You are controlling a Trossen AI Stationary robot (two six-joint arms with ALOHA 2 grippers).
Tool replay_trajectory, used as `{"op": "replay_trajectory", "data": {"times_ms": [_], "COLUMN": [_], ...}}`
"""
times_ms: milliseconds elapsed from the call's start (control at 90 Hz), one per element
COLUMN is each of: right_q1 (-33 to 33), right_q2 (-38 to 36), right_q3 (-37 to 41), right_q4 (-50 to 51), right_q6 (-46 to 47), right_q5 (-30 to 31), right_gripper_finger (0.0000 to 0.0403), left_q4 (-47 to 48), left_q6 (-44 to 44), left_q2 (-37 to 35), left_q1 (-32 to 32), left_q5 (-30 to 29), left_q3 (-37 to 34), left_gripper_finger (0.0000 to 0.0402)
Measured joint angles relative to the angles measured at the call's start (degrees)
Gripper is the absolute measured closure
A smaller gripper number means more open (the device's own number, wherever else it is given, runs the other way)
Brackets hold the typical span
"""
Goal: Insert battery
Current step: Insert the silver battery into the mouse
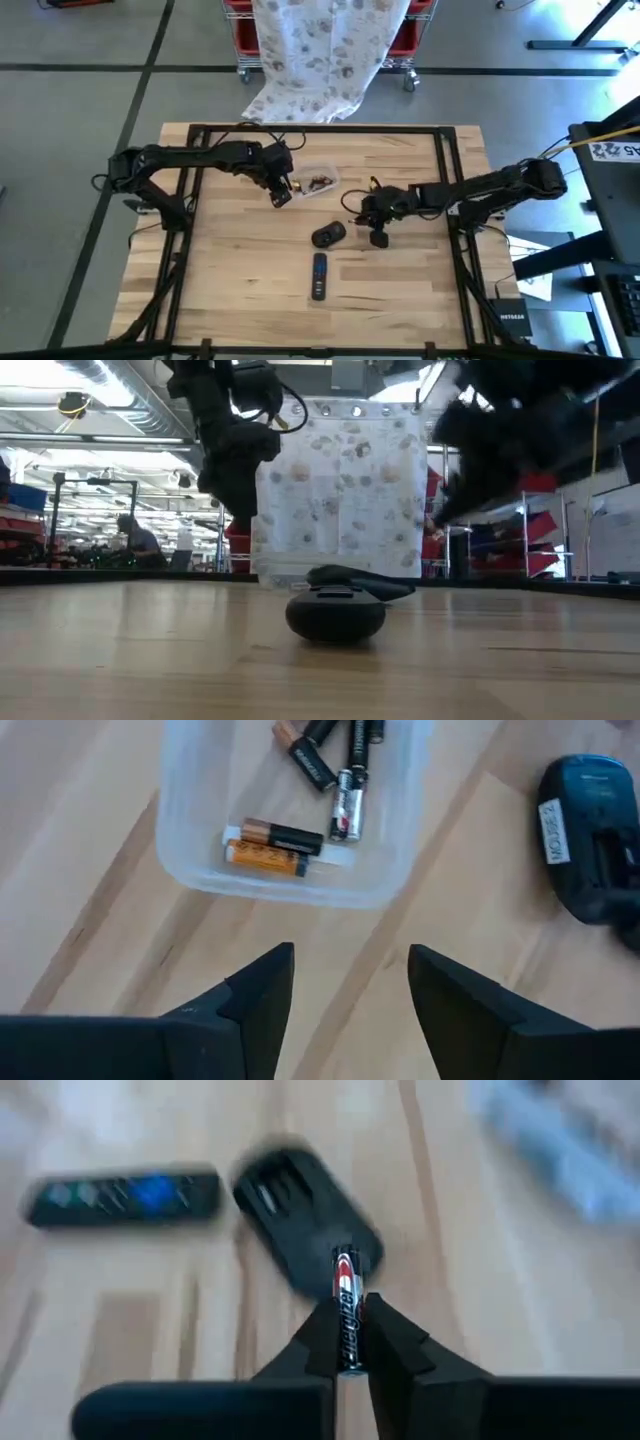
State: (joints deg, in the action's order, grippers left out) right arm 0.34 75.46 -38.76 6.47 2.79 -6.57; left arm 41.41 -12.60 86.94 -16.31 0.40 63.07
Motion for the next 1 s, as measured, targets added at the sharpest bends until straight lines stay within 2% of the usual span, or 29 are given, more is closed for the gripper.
{"op": "replay_trajectory", "data": {"times_ms": [200,367,533,756,833,1000], "right_q1": [-3.2,-2.2,-1.8,-1.8,-1.8,-1.9], "right_q2": [8.5,18.7,25.1,29.9,31.5,33.0], "right_q3": [-9.8,-17.9,-25.0,-30.1,-31.0,-33.2], "right_q4": [5.3,13.6,18.1,23.8,24.8,27.5], "right_q6": [-6.4,-11.4,-13.4,-14.3,-14.9,-12.8], "right_q5": [-9.0,-14.6,-13.5,-11.3,-10.8,-8.1], "right_gripper_finger": [0.0397,0.0397,0.0398,0.0398,0.0398,0.0399], "left_q4": [1.3,3.6,4.1,1.9,-2.3,-19.1], "left_q6": [0.4,-2.4,-8.2,-22.4,-27.8,-34.7], "left_q2": [0.0,0.0,-0.1,-0.6,-1.6,-1.3], "left_q1": [4.9,10.8,16.9,23.9,26.5,31.7], "left_q5": [-0.1,-1.8,-5.1,-7.6,-9.9,-11.6], "left_q3": [0.0,0.0,-1.0,-8.5,-11.4,-17.4], "left_gripper_finger": [0.0221,0.0221,0.0222,0.0222,0.0222,0.0222]}}
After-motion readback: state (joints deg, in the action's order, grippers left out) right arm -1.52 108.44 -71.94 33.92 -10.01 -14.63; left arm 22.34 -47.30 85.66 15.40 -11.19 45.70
